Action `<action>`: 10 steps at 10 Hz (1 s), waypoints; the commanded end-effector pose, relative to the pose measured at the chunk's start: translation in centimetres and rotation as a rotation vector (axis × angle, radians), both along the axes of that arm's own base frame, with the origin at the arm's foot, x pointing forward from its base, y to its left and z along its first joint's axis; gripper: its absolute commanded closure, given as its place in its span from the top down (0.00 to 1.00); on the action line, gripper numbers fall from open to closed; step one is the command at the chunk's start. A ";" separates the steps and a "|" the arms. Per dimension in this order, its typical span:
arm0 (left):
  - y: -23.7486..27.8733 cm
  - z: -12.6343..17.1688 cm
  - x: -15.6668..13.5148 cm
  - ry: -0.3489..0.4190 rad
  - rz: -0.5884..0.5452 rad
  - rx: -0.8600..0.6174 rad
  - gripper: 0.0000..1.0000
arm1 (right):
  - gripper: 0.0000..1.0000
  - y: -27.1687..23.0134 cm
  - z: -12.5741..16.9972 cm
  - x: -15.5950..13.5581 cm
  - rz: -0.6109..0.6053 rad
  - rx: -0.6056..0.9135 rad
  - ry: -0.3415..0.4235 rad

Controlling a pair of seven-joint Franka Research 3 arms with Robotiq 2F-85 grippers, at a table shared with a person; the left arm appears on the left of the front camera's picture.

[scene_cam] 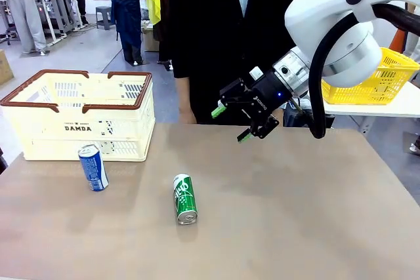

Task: Place the drinks into the Shopping basket.
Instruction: Pick up one drink and place it into the Shopping basket.

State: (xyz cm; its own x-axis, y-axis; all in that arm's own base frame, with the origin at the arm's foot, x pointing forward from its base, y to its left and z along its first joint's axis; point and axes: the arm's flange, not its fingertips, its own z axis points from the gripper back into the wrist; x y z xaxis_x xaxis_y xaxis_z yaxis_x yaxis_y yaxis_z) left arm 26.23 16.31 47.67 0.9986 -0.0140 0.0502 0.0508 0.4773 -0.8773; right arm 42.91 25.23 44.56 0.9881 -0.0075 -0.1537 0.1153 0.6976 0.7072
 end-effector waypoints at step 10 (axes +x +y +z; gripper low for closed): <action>0.0 0.3 0.1 -0.007 0.003 -0.010 1.00 | 1.00 -38.7 4.7 -11.7 -0.172 0.775 -0.013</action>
